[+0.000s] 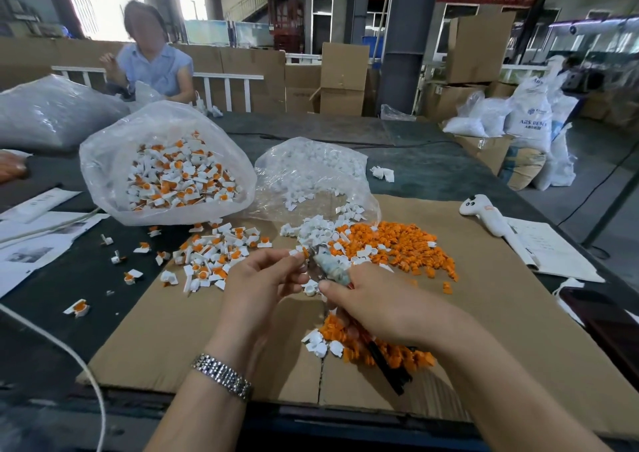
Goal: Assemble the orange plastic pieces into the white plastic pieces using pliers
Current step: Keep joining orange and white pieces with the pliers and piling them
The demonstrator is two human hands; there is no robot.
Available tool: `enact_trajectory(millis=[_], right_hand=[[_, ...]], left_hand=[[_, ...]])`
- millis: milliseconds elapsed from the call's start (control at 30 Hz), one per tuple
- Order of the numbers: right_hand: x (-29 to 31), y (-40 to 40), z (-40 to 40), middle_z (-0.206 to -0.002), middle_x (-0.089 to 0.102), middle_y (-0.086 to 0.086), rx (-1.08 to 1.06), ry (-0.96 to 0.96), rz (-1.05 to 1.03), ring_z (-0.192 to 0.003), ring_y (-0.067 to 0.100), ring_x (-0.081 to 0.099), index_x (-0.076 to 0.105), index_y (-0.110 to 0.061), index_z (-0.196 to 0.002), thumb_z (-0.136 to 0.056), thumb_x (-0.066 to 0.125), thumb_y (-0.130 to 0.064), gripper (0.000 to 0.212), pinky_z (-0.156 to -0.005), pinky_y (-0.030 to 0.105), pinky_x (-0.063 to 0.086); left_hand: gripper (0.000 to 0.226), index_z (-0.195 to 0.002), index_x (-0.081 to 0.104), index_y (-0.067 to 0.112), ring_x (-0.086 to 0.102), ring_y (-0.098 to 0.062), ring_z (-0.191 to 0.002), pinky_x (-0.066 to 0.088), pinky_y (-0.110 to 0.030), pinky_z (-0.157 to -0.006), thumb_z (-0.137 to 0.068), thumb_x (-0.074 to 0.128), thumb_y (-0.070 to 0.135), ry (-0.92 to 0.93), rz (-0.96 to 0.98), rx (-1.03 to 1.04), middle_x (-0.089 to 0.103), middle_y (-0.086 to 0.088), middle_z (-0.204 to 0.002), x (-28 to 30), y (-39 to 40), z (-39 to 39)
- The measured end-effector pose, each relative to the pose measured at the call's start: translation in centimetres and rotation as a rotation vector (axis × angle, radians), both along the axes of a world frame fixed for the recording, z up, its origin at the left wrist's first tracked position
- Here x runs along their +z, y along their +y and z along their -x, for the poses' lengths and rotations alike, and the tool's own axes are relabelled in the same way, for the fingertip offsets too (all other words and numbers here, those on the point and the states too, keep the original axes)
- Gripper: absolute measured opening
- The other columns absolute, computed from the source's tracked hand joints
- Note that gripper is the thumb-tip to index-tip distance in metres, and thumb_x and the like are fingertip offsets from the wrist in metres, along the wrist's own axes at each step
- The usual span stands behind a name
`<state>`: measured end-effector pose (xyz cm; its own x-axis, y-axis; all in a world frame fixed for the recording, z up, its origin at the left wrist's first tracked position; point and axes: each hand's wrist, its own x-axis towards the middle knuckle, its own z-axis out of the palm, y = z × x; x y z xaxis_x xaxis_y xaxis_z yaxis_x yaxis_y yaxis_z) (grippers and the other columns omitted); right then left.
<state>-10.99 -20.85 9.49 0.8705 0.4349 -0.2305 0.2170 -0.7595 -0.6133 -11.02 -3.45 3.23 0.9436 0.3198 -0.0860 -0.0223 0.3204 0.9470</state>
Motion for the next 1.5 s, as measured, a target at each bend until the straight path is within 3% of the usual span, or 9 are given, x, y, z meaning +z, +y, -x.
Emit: enact_trajectory(millis=[100,333,467,667,767,1067,1233,1367,1500], right_hand=[[-0.8,0.8,0.4,-0.075,0.060,0.007,-0.061,-0.025,0.000,-0.063,0.021,0.056,0.060,-0.010,-0.092,-0.102,0.044,-0.053,0.047,-0.070,0.045,0.055],[-2.1,1.3,0.6,-0.065,0.058,0.003,-0.093,-0.092,0.016,-0.048,0.014,0.055,0.059,-0.010,-0.094,-0.103,0.044,-0.050,0.043,-0.048,0.026,0.042],[-0.9,-0.5,-0.2,-0.066,0.069,0.009,-0.038,0.091,-0.061,-0.053,0.014,0.061,0.064,-0.009,-0.087,-0.098,0.048,-0.060,0.054,-0.061,0.032,0.052],[-2.1,-4.3,-4.1,-0.080,0.060,-0.003,-0.245,-0.207,0.278,-0.067,0.012,0.055,0.056,-0.022,-0.086,-0.095,0.046,-0.065,0.046,-0.056,0.030,0.041],[-3.9,-5.7,-5.5,-0.104,0.060,0.005,-0.367,-0.291,0.451,-0.094,0.024,0.058,0.055,-0.017,-0.106,-0.093,0.045,-0.071,0.056,-0.080,0.041,0.052],[-7.1,-5.8,-6.9,-0.145,0.041,0.019,-0.421,-0.332,0.658,-0.135,0.037,0.037,0.045,-0.010,-0.140,-0.096,0.031,-0.072,0.077,-0.107,0.054,0.036],[-6.1,-5.9,-6.6,-0.141,0.042,0.014,-0.396,-0.383,0.547,-0.133,0.033,0.037,0.048,-0.013,-0.134,-0.097,0.041,-0.065,0.064,-0.106,0.053,0.037],[-3.8,-5.7,-5.6,-0.115,0.059,-0.006,-0.191,-0.381,0.298,-0.108,0.015,0.055,0.061,-0.028,-0.108,-0.097,0.063,-0.032,0.012,-0.098,0.046,0.047],[-2.9,-5.4,-4.4,-0.099,0.059,-0.014,0.073,-0.264,0.309,-0.099,0.009,0.058,0.070,-0.030,-0.107,-0.093,0.069,-0.017,0.020,-0.087,0.032,0.051]], left_hand=[[0.006,-0.092,0.073,-0.002,0.068,-0.016,-0.062,0.056,-0.021,-0.057,-0.088,0.075,0.002,-0.003,0.012,0.012,0.074,-0.013,-0.074,0.0,-0.2,0.2],[0.004,-0.088,0.073,0.001,0.069,-0.015,-0.060,0.057,-0.020,-0.057,-0.091,0.073,0.005,-0.008,0.039,0.016,0.074,-0.012,-0.072,-0.1,-0.3,0.2],[0.008,-0.093,0.075,0.004,0.070,-0.015,-0.064,0.056,-0.020,-0.058,-0.093,0.073,0.011,0.011,-0.006,0.042,0.075,-0.014,-0.075,-0.5,0.5,0.2],[0.019,-0.115,0.073,0.019,0.076,-0.014,-0.079,0.059,-0.030,-0.066,-0.096,0.071,0.014,0.158,-0.230,0.318,0.079,-0.002,-0.084,-1.1,4.1,0.5],[0.033,-0.129,0.066,0.027,0.070,0.001,-0.070,0.052,-0.020,-0.057,-0.097,0.070,0.017,0.137,-0.413,0.423,0.073,0.011,-0.083,-1.2,4.4,0.6],[0.016,-0.103,0.073,0.030,0.071,0.001,-0.082,0.053,-0.013,-0.066,-0.091,0.076,0.020,0.142,-0.796,-0.407,0.075,0.024,-0.093,-2.6,2.0,1.7],[0.027,-0.107,0.073,0.035,0.069,0.003,-0.093,0.053,-0.012,-0.076,-0.092,0.076,0.013,0.112,-0.887,-0.507,0.075,0.026,-0.100,-2.2,2.6,1.9],[0.028,-0.107,0.075,0.027,0.069,-0.007,-0.088,0.056,-0.022,-0.079,-0.091,0.074,0.005,0.104,-0.880,-0.513,0.077,0.014,-0.099,-2.2,2.7,2.0],[0.025,-0.104,0.074,0.026,0.065,0.009,-0.074,0.048,-0.011,-0.064,-0.095,0.069,0.003,0.085,-0.867,-0.442,0.074,0.027,-0.085,-2.3,2.2,2.0]])
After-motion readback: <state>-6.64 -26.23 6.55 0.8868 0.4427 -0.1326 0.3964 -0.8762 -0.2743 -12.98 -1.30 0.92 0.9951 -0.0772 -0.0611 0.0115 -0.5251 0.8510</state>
